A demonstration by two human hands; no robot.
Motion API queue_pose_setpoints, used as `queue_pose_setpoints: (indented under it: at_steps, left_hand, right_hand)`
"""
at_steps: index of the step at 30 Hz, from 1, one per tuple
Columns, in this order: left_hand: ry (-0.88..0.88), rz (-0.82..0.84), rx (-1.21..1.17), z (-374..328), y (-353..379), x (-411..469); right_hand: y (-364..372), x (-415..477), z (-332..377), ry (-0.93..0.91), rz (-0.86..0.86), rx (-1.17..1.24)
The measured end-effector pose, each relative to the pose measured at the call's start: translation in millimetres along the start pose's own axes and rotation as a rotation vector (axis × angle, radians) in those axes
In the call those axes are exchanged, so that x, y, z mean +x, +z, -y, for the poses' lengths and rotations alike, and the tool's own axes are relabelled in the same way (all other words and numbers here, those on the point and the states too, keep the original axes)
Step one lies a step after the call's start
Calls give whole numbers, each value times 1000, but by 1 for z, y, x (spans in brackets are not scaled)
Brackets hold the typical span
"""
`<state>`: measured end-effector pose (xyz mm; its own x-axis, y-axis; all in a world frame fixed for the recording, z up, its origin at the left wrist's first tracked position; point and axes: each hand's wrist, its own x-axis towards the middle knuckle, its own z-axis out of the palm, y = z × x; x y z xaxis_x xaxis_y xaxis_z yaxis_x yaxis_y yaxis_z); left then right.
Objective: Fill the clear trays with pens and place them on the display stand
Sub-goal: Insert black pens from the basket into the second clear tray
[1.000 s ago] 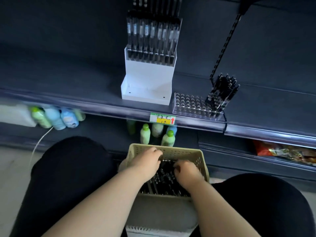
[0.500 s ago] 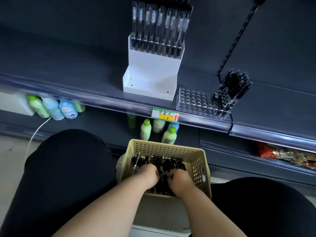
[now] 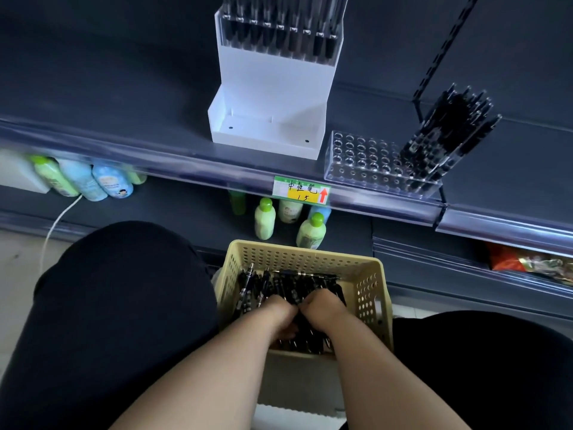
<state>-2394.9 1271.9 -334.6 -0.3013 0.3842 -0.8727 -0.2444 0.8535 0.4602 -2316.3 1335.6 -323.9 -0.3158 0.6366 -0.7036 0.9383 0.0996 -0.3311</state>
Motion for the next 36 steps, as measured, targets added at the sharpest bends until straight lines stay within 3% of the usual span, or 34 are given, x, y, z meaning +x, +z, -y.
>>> queue_pose_setpoints:
  at_steps: [7,18,26,31,36]
  left_hand:
    - [20,47,-102,-4,-15,-17]
    - [211,-56,-304,-2,-37,-54]
    - [554,-152,-499,-30,-45,-85]
    - [796,-300,-311,-57,-49,-112]
    - [984,-248,-260,-87,-54,-138]
  right_hand:
    - [-8,-11,1,-24,10,136]
    - [-15,-59,1,-218,-69,177]
    - [-46,-91,19,-337,-349,369]
    - [-78,-99,31,-415,-534,555]
    - [-118,-107,37,-596,-585,764]
